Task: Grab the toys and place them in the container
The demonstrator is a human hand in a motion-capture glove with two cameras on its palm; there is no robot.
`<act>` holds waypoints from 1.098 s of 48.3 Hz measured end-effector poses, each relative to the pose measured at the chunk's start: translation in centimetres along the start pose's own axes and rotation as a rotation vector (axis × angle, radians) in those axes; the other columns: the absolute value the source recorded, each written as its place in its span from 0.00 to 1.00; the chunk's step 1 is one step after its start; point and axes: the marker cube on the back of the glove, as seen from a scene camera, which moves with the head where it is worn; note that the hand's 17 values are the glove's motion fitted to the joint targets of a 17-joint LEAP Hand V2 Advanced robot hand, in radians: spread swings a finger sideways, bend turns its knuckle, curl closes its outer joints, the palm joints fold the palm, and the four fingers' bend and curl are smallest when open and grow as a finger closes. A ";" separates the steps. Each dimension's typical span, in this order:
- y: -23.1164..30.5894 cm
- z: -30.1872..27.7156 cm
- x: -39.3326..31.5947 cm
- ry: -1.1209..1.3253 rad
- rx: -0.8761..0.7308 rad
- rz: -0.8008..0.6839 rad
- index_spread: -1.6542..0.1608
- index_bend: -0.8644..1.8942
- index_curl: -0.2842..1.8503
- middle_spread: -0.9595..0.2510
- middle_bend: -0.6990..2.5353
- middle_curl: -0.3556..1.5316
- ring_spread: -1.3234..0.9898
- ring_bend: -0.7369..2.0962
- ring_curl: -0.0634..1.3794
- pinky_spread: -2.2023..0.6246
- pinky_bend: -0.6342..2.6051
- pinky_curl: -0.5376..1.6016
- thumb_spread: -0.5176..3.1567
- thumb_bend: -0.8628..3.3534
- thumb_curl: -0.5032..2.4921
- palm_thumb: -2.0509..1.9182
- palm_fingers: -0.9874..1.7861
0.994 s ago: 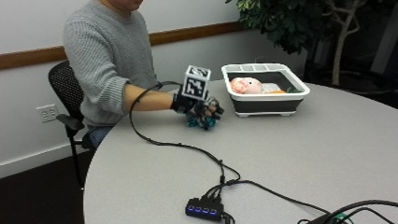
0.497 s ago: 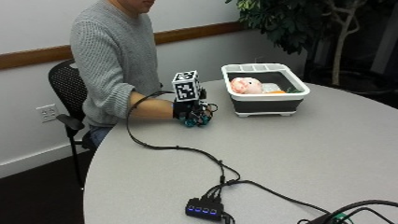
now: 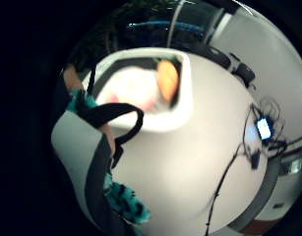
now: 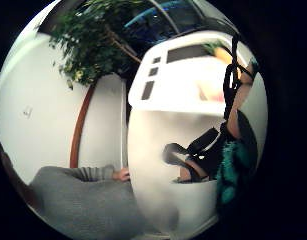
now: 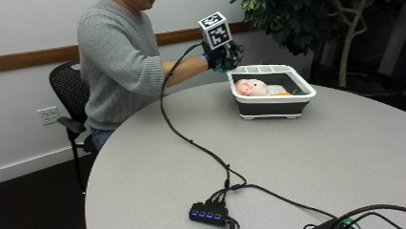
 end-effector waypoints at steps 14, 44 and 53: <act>-8.9 2.1 -4.0 0.048 -0.079 -0.081 0.81 0.68 0.53 0.56 0.46 0.56 0.33 0.52 0.45 0.64 0.49 0.46 0.37 0.24 0.47 0.65 0.71; -1.0 0.7 0.5 0.061 -0.272 0.052 0.71 0.41 0.37 0.68 0.25 0.38 0.55 0.30 0.23 0.80 0.46 0.42 0.48 0.20 0.32 0.51 0.28; 12.9 -7.6 7.3 0.083 -0.109 0.213 0.71 0.41 0.36 0.68 0.25 0.36 0.56 0.31 0.20 0.81 0.45 0.41 0.50 0.20 0.30 0.51 0.29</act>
